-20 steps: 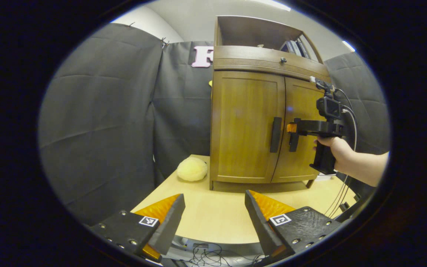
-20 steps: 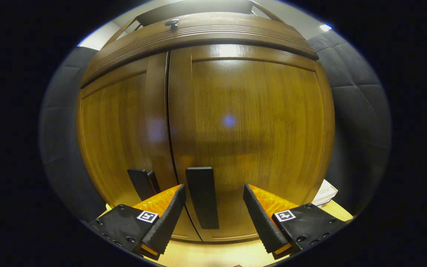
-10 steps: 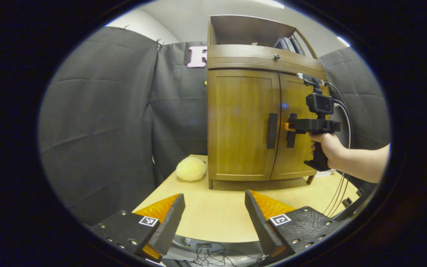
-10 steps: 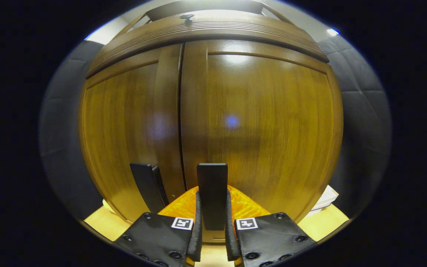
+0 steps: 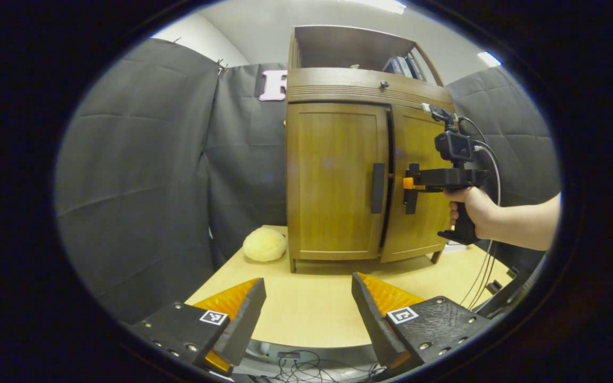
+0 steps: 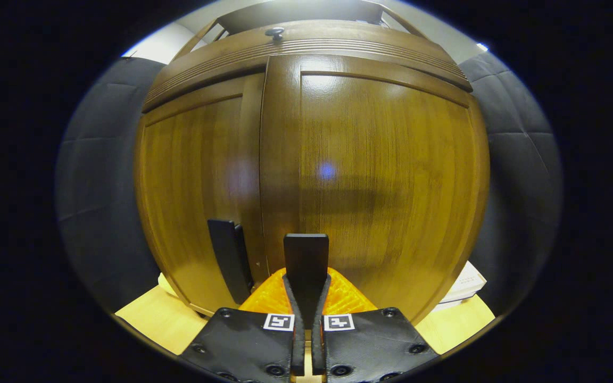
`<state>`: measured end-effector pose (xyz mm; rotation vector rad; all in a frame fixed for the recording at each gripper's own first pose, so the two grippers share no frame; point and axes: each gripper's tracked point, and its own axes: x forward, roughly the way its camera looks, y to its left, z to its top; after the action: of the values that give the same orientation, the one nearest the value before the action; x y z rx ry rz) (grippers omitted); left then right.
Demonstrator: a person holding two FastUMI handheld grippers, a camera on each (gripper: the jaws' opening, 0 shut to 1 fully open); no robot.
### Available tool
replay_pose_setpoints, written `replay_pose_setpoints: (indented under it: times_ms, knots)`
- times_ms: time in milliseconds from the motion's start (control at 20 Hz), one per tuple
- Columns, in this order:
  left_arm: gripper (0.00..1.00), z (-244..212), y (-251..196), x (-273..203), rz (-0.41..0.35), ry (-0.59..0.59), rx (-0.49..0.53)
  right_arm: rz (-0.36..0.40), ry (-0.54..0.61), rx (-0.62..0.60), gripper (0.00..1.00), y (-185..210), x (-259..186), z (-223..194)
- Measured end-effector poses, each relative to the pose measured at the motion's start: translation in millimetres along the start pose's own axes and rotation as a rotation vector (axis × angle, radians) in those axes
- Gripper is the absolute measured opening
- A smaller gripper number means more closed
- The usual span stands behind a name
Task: Open the right door of the double-door shoe cabinet with the right hand, and open the left door with the left hand.
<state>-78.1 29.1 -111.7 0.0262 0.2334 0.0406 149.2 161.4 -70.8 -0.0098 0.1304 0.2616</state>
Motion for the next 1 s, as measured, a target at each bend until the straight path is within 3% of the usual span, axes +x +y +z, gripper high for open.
replay_pose_setpoints:
  times_ms: [200, 550, 700, 1000]
  knots:
    - [0.93, -0.8, -1.2, 5.8, -0.011, 0.001, 0.032, 0.034, 0.000, 0.009, 0.03, -3.8, -25.7, -5.9]
    - [0.93, 12.2, -4.0, 4.1, 0.068, -0.004, 0.017, 0.180, -0.002, 0.010, 0.03, -20.3, -77.0, -14.6]
    - [0.94, 15.6, -22.9, 4.9, 0.075, -0.002, -0.013, 0.235, -0.010, 0.005, 0.03, -36.2, -101.3, -19.4]
    - [0.94, 16.8, -42.0, 0.1, 0.159, -0.037, -0.053, 0.304, -0.027, 0.005, 0.03, -81.3, -143.6, -29.8]
